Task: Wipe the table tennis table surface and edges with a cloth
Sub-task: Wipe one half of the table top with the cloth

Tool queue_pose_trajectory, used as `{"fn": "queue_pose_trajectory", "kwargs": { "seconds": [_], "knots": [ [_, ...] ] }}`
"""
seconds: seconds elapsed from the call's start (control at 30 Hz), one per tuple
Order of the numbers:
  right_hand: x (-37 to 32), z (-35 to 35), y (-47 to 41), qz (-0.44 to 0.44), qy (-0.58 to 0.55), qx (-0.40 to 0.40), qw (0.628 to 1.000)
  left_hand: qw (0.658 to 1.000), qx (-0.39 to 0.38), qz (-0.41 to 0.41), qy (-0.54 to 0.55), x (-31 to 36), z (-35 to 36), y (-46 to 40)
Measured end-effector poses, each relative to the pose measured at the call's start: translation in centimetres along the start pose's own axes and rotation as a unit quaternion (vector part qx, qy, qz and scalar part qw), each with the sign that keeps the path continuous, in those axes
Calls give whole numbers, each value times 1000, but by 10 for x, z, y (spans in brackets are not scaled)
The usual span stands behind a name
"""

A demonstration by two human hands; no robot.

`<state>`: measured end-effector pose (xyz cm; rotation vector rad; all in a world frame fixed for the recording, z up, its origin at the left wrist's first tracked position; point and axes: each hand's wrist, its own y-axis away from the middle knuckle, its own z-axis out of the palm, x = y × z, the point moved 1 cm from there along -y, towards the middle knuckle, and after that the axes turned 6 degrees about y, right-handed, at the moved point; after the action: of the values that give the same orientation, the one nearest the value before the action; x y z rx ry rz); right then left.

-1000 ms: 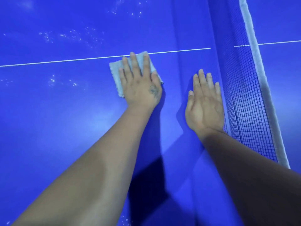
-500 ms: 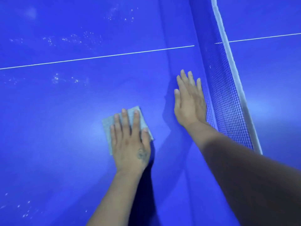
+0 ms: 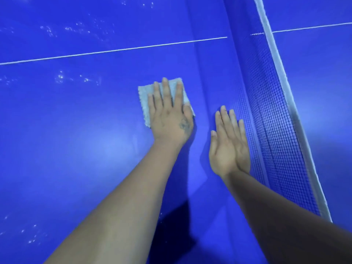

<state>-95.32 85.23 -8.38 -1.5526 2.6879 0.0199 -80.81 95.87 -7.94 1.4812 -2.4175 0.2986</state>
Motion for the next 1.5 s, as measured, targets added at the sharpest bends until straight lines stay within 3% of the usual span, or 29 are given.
{"fn": "queue_pose_trajectory", "kwargs": {
  "seconds": [0.13, 0.33, 0.5, 0.67, 0.8, 0.93, 1.03, 1.2, 1.33, 1.5],
  "knots": [
    [0, -3, -1, 6, -3, -4, 1000, 997, -9, 69, 24, 15, 1, 70],
    [-1, -5, -1, 10, -22, 9, 1000, 998, -59, 14, -10, -39, -27, 143],
    [-1, -5, 0, 5, -13, 13, 1000, 995, -24, -86, -35, -101, -45, 88],
    [-2, -4, 0, 5, -13, 16, 1000, 993, -3, -122, -5, -68, -28, 10],
    [-1, -5, 0, 4, -27, 20, 999, 999, -7, -36, 5, -12, -8, 9],
    [0, -6, -1, 7, -24, 17, 1000, 998, -11, 59, 30, 14, 2, 75],
    [0, -6, -1, 12, -24, 17, 999, 996, -44, 70, 27, 4, -9, 139],
    [-1, -6, -1, 11, -29, 19, 999, 997, -66, -28, -18, -61, -38, 182],
    [-1, -5, 0, 10, -22, 16, 1000, 991, -40, -127, -11, -106, -49, 126],
    [-1, -6, 1, 10, -27, 23, 999, 990, -12, -140, 5, -79, -34, 45]
  ]
}}
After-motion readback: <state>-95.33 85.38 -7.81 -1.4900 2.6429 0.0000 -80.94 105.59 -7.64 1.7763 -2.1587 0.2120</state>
